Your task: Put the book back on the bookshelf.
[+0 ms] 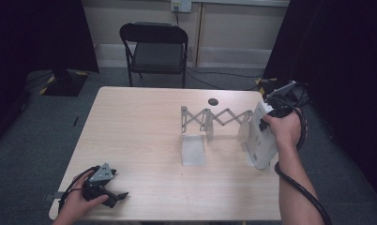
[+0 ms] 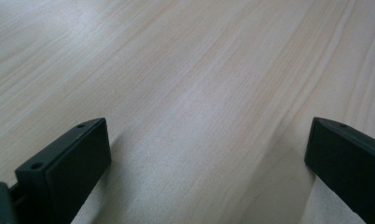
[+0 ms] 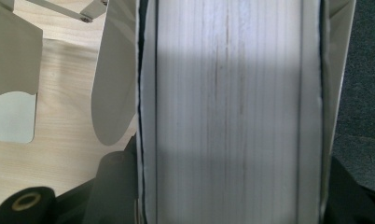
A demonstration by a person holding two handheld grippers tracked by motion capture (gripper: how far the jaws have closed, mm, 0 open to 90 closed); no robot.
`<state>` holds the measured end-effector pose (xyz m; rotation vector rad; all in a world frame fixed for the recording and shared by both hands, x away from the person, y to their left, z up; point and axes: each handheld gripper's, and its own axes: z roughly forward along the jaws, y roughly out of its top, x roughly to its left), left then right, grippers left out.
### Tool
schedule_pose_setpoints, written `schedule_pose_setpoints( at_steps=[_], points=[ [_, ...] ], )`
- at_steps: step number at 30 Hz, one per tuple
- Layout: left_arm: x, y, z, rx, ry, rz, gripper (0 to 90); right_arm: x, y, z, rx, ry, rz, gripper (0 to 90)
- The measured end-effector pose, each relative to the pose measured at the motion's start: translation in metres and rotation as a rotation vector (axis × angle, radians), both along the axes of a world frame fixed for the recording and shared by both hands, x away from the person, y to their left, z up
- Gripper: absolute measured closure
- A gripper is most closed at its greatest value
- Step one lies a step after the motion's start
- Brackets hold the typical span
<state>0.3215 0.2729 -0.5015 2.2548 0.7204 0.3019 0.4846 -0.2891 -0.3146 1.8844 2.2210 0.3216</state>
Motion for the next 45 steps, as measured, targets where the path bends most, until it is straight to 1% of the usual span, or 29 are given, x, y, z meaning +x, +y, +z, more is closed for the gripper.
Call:
schedule_pose_setpoints(
  at_steps=[18,24,32,37,45],
  points=[
    [0.0,0.0,0.0,0.0,0.0,0.0,0.0,-0.0009,0.0009,-0.0013,0.005,-0.012,0.011,46.7],
    [0.0,0.0001,0.0001,0.001,0.0,0.0,0.0,-0.0008,0.002,-0.0015,-0.003,-0.012,0.011,45.0],
    [0.0,0.0001,0.0,0.001,0.0,-0.001,0.0,-0.0005,0.0021,-0.0026,-0.014,-0.022,0.018,39.7],
    [0.0,0.0,0.0,0.0,0.0,0.0,0.0,-0.0009,0.0003,-0.0013,0.002,-0.034,0.011,36.8],
    [0.0,0.0,0.0,0.0,0.0,0.0,0.0,-0.0037,-0.0022,0.0004,0.01,-0.049,0.01,31.9]
  ],
)
